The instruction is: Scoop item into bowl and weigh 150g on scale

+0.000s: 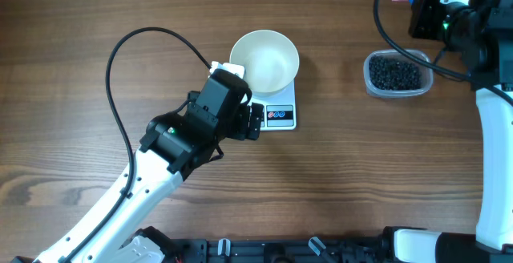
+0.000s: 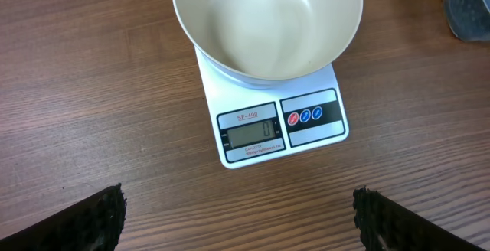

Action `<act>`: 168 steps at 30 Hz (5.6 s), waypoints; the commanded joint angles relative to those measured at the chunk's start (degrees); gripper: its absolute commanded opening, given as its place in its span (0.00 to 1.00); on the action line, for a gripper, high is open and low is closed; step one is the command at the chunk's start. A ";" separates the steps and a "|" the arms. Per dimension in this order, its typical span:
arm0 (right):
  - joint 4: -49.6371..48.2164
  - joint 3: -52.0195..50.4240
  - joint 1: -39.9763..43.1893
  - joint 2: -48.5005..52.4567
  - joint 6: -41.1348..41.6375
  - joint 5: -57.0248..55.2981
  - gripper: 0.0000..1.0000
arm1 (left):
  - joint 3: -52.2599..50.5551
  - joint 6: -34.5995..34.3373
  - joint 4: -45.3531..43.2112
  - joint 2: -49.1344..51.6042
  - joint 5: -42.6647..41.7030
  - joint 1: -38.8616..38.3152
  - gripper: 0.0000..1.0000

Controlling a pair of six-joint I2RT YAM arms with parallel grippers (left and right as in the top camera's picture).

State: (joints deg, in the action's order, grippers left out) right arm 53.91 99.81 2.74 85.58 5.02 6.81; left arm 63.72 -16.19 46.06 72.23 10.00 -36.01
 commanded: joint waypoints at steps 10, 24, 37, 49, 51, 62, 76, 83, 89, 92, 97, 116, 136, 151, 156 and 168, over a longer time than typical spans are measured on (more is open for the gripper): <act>-0.81 0.63 8.57 -1.38 1.01 -4.31 0.04 | 0.90 0.76 -0.15 0.11 -0.50 -0.15 1.00; -17.42 0.63 10.12 -1.05 0.92 -5.95 0.05 | 0.90 0.74 -0.15 0.11 -0.50 -0.15 1.00; -26.38 0.63 10.12 -0.76 -3.37 -2.86 0.04 | 0.90 0.74 -0.15 0.11 -0.50 -0.15 1.00; -28.85 0.63 10.12 -0.28 -4.79 -7.17 0.04 | 0.90 0.76 -0.15 0.11 -0.50 -0.15 1.00; -29.07 0.63 10.10 -0.28 -4.81 -7.17 0.04 | 0.90 0.76 -0.15 0.11 -0.50 -0.15 1.00; -34.16 0.63 10.08 -0.46 -2.91 -7.21 0.04 | 0.90 0.74 -0.15 0.11 -0.50 -0.15 1.00; -37.24 0.63 10.10 -0.28 2.47 -10.08 0.04 | 0.90 0.76 -0.15 0.11 -0.50 -0.15 1.00; -39.39 0.63 10.08 -0.31 0.98 -11.91 0.04 | 0.90 0.76 -0.15 0.11 -0.50 -0.15 1.00; -42.75 0.63 10.08 -0.50 1.16 -6.03 0.04 | 0.90 0.76 -0.15 0.11 -0.50 -0.15 1.00; -42.27 0.63 10.08 -0.50 1.11 -3.23 0.04 | 0.90 0.74 -0.15 0.11 -0.50 -0.15 1.00; -36.28 0.63 10.08 -0.50 -0.68 -3.28 0.04 | 0.90 0.76 -0.15 0.11 -0.50 -0.15 1.00; 7.41 0.61 10.08 -0.66 -0.55 -2.43 0.05 | 0.90 0.76 -0.15 0.11 -0.50 -0.15 1.00; 2.82 -16.57 10.03 -0.37 -11.04 -1.86 0.04 | 0.90 0.76 -0.15 0.11 -0.50 -0.15 1.00; -4.17 -24.41 10.03 3.87 -9.03 -4.81 0.04 | 0.90 0.76 -0.15 0.11 -0.50 -0.15 1.00; -3.72 -24.41 10.03 8.13 -8.92 -4.81 0.04 | 0.90 0.76 -0.15 0.11 -0.50 -0.15 1.00; 0.44 -24.41 9.99 8.94 -9.57 3.37 0.04 | 0.90 0.76 -0.15 0.11 -0.50 -0.15 1.00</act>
State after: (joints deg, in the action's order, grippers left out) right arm 52.84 75.88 12.60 93.56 -4.60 5.58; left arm 63.72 -16.19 46.06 72.23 9.98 -36.01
